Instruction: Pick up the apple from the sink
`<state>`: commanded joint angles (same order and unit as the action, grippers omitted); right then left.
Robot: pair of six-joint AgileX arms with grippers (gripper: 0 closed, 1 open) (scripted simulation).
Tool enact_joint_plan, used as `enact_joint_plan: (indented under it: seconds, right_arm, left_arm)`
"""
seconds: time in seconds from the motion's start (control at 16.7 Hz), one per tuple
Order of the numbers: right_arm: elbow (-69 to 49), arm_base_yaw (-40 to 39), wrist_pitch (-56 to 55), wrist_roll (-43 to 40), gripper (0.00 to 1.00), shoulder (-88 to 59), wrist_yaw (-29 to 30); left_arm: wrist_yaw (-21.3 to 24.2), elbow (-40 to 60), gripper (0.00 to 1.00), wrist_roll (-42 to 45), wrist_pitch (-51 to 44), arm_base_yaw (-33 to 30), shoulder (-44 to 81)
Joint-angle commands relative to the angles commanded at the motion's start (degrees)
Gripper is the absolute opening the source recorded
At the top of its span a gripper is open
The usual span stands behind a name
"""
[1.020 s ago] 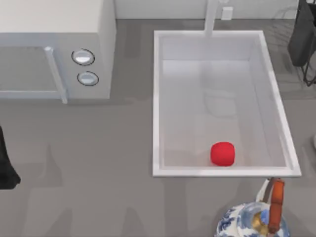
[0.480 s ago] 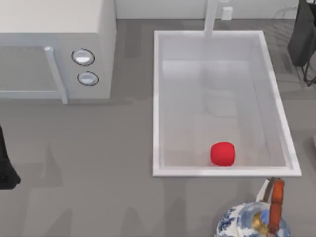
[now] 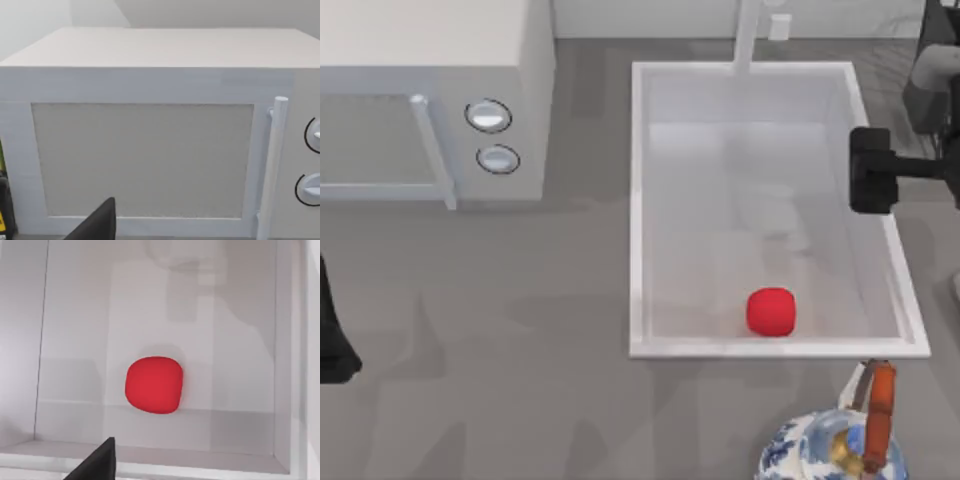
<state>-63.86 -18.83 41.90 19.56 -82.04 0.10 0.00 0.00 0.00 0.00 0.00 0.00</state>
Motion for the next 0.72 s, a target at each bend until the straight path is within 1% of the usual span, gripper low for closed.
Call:
enact_joint_plan:
  seconds: [0.18,0.36,0.54,0.72]
  right_arm:
    - [-12.21,-3.57,7.95,3.71,1.00,-16.89,0.02]
    - [-21.75,-6.36,14.15,6.61,1.00,-29.96,0.03]
    - [-27.70,-8.14,18.10,8.45,1.00,-37.78,0.04]
    - [-29.53,-8.69,19.33,9.02,1.00,-40.11,0.04]
  left_arm:
    - [0.00,0.00,1.00,0.00,0.00,0.00,0.00]
    - [0.00,0.00,1.00,0.00,0.00,0.00,0.00]
    - [0.00,0.00,1.00,0.00,0.00,0.00,0.00]
    - [0.00,0.00,1.00,0.00,0.00,0.00,0.00]
